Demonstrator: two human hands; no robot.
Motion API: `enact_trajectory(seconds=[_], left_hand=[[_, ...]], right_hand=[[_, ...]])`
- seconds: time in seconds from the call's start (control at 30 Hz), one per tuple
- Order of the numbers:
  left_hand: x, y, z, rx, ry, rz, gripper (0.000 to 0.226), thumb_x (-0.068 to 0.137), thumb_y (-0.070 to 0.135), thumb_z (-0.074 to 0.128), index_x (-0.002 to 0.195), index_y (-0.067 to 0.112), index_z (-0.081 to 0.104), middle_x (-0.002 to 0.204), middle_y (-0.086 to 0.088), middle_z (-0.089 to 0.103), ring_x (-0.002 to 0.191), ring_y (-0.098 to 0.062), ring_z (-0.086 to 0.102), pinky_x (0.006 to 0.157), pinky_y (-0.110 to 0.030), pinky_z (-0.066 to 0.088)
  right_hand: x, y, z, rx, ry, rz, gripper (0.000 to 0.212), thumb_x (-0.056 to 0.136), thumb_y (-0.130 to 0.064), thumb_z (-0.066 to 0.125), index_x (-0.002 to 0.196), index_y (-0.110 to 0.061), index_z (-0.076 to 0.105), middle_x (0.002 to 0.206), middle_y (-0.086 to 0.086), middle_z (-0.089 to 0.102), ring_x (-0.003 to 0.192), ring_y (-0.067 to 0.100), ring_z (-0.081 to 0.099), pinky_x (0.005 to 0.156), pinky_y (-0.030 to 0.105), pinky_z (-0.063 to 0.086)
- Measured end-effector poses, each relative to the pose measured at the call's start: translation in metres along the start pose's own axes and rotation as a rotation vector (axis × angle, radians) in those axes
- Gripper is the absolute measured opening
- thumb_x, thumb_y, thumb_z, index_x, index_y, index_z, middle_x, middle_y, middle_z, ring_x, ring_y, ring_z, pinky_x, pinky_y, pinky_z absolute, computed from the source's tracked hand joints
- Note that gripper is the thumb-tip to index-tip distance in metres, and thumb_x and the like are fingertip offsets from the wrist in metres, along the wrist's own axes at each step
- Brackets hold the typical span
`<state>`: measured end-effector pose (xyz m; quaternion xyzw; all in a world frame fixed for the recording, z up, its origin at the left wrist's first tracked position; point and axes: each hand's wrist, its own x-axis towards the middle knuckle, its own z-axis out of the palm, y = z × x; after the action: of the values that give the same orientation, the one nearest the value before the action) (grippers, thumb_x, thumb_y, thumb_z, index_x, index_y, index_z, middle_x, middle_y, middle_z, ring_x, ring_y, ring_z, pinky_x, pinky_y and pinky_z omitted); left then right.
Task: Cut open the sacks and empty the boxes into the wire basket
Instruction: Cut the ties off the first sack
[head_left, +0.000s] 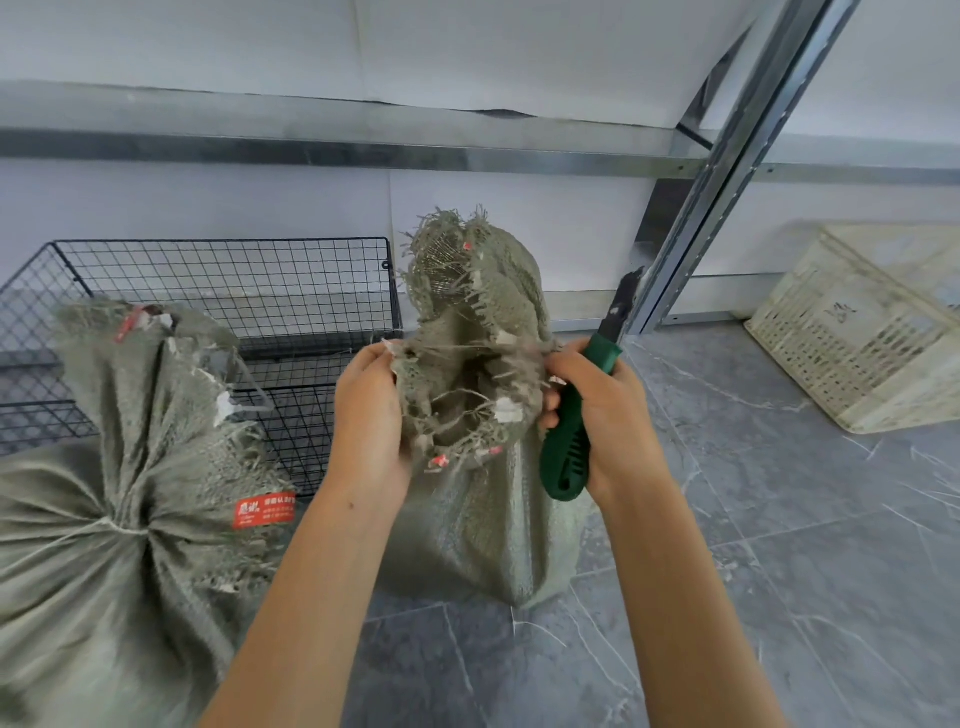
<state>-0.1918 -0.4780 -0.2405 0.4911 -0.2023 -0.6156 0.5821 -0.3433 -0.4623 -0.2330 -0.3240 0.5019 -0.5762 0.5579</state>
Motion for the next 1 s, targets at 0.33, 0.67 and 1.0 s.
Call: enact_trajectory(seconds=[0.33,0.67,1.0], left_hand=[[0.002,-0.011,0.001,-0.215,-0.077,-0.152,0.031,0.093,0.017,0.036,0.097,0.005,0.064,0.090,-0.012,0.068,0.089,-0.030,0.066,0.082,-0.040,0.054],[0.008,-0.003,-0.011,0.267,0.062,0.043,0.027,0.077,0.034,0.074,0.098,0.020,0.065,0.091,-0.009,0.070,0.092,-0.031,0.066,0.092,-0.042,0.052],[0.012,-0.001,-0.021,0.448,0.131,0.236,0.016,0.089,0.011,0.057,0.080,0.021,0.066,0.082,-0.003,0.065,0.077,-0.019,0.061,0.072,-0.034,0.050]], right_hand=[[0.001,0.008,0.000,-0.060,0.139,-0.051,0.006,0.087,-0.010,0.049,0.090,-0.011,0.055,0.060,0.000,0.048,0.046,0.012,0.040,0.043,0.024,0.035],[0.003,0.009,-0.009,-0.636,0.175,-0.224,0.027,0.082,-0.012,0.067,0.067,-0.014,0.045,0.058,-0.005,0.048,0.052,0.012,0.043,0.050,0.025,0.037],[0.012,0.017,-0.021,-0.810,0.394,-0.309,0.011,0.086,-0.006,0.051,0.092,-0.014,0.049,0.070,0.003,0.050,0.053,0.017,0.041,0.050,0.031,0.032]])
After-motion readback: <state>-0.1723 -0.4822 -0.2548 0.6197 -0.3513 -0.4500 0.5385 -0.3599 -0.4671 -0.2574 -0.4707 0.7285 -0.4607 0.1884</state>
